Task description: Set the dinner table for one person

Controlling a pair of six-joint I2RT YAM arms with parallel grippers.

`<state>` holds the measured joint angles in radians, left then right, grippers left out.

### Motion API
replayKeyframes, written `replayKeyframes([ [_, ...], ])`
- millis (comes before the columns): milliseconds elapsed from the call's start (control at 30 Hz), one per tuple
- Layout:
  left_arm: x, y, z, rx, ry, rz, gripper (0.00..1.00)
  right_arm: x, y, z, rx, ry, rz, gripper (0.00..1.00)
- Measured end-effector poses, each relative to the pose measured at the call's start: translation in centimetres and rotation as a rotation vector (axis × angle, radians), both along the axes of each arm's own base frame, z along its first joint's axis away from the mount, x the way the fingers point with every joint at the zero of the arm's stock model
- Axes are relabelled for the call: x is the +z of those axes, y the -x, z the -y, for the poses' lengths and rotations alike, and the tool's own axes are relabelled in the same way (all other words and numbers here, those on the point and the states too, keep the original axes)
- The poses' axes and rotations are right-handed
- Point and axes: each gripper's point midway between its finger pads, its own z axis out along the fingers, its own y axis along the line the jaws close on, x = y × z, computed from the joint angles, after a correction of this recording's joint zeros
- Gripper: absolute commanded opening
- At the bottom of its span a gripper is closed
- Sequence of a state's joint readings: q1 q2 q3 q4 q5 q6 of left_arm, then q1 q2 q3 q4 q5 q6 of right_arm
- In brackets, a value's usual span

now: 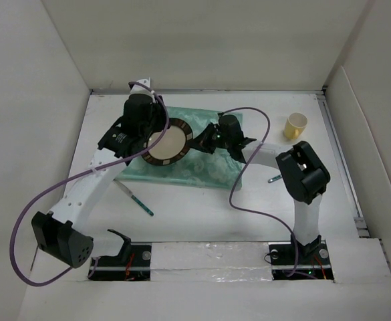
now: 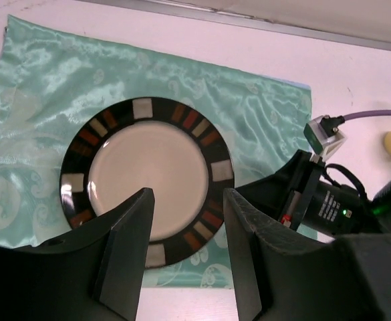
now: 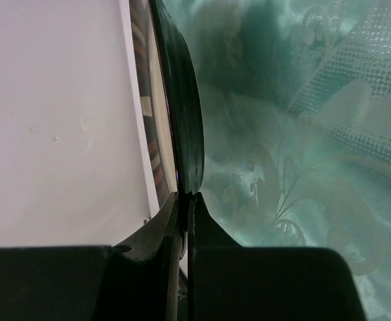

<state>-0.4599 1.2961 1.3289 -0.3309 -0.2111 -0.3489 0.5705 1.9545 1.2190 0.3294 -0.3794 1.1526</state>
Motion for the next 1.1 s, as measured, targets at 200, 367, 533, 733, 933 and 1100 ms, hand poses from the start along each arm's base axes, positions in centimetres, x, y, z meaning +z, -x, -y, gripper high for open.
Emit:
replayKeyframes([
  [200,-1.3,0.7,-0.4,0.001,-0.013,-0.022,0.43,-1.0,-1.0,0.0,-0.024,0.006,-0.01,0.0],
  [367,-1.6,0.8,-0.4,0.001,-0.017,-0.029,0.43,-0.5,-1.7,0.1,-0.041,-0.014,0.007,0.0],
  [533,-2.1,0.8,-0.4,0.0,-0.021,-0.035,0.43,-2.2,-1.9,-0.2,-0.031,0.0,-0.02,0.0],
  [733,-3.4,1.0,-0.4,-0.003,-0.032,-0.061,0.43,-6.4,-1.2,0.1,-0.04,0.063,-0.116,0.45],
  [933,-3.5,1.0,-0.4,-0.003,-0.032,-0.06,0.43,-6.1,-0.9,0.6,-0.023,0.123,-0.1,0.67],
  [1100,-3.6,0.9,-0.4,-0.003,-0.034,-0.063,0.43,-3.5,-0.7,2.8,-0.011,0.204,-0.053,0.69],
])
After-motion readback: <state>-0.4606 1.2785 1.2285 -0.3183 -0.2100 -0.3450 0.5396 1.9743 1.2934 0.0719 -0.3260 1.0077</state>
